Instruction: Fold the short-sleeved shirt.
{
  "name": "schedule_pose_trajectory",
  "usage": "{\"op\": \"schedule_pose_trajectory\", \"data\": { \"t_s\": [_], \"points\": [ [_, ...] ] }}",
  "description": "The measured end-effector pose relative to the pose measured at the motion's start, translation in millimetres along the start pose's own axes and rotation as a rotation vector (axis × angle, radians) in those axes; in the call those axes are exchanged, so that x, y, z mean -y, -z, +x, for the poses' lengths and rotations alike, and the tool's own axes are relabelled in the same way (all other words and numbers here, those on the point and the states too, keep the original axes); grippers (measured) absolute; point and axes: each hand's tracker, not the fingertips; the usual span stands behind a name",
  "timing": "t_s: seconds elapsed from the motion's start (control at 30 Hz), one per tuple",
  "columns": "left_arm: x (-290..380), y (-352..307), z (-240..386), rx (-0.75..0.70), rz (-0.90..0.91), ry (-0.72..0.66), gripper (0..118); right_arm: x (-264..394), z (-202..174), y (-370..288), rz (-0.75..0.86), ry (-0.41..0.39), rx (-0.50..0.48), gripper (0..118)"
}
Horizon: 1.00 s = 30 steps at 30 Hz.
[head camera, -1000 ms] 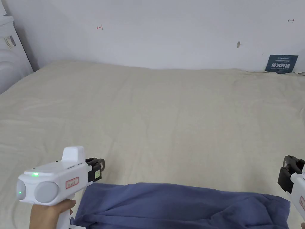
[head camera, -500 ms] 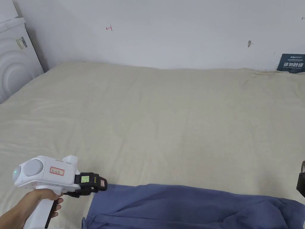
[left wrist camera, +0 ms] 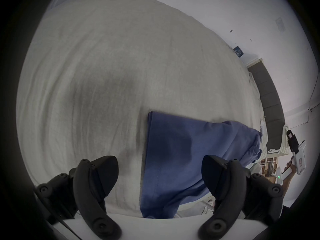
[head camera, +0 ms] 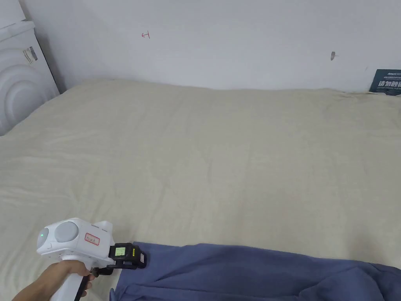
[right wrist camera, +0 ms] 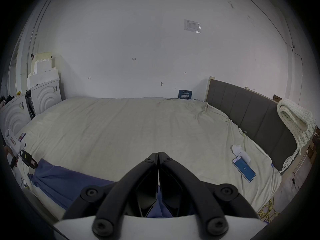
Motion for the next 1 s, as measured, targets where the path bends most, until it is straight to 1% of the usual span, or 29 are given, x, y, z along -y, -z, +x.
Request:
{"op": "schedule_pose_trajectory", "data": {
  "t_s": [0.07, 0.17, 0.23, 0.27, 0.37, 0.43, 0.47, 0.5, 0.57, 0.6, 0.67, 0.77, 0.8, 0.9, 0.93, 1.0],
  "points": [
    [-1.6, 6.4, -5.3, -0.005, -0.003, 0.009, 97, 0.5, 1.2, 0.6, -0.001, 0.0, 0.001, 0],
    [-1.8, 3.1, 0.4, 0.005, 0.005, 0.031, 81, 2.1, 2.6, 2.5, -0.008, 0.003, -0.001, 1],
    [-2.6, 4.0, 1.8, 0.011, 0.0, 0.03, 67, 2.8, 2.9, 4.7, -0.015, 0.008, -0.005, 1],
    [-2.6, 4.0, 2.5, 0.026, -0.004, 0.027, 65, 3.5, 2.5, 4.6, -0.016, 0.013, -0.009, 0],
    [0.9, 9.6, 9.0, 0.058, -0.014, 0.023, 63, 4.9, 1.1, 5.9, -0.018, 0.02, -0.017, 1],
    [2.4, 15.1, 13.9, 0.063, -0.029, 0.026, 56, 6.0, 0.2, 5.6, -0.021, 0.021, -0.023, 1],
    [4.5, 16.5, 17.0, 0.06, -0.032, 0.032, 47, 6.2, 0.3, 5.5, -0.021, 0.022, -0.026, 0],
    [5.1, 17.6, 18.8, 0.046, -0.029, 0.039, 30, 6.4, 0.5, 5.5, -0.02, 0.023, -0.028, 0],
    [5.0, 18.3, 19.6, 0.022, -0.024, 0.058, 22, 7.2, 1.1, 4.5, -0.02, 0.023, -0.031, 0],
    [8.8, 17.0, 21.8, 0.033, -0.023, 0.059, 16, 7.2, 2.0, 4.3, -0.019, 0.025, -0.03, 0],
    [10.4, 18.4, 23.1, 0.047, -0.026, 0.05, 12, 7.3, 3.5, 3.2, -0.017, 0.031, -0.029, 0],
    [14.2, 17.5, 31.5, 0.02, -0.014, 0.102, 6, 7.0, 6.1, 3.2, -0.017, 0.038, -0.026, 1],
    [14.0, 15.0, 33.3, 0.029, -0.013, 0.101, 5, 6.7, 6.0, 2.2, -0.018, 0.039, -0.025, 1],
    [13.6, -0.6, 39.4, 0.014, 0.011, 0.123, 4, 4.7, 7.3, 2.7, -0.016, 0.042, -0.026, 0],
    [12.0, -8.1, 40.2, -0.015, 0.027, 0.136, 4, 4.1, 7.7, 3.0, -0.014, 0.041, -0.025, 0],
    [8.3, -23.7, 37.5, -0.001, 0.044, 0.122, 4, 2.5, 8.2, 3.5, -0.01, 0.042, -0.026, 1]
  ]
}}
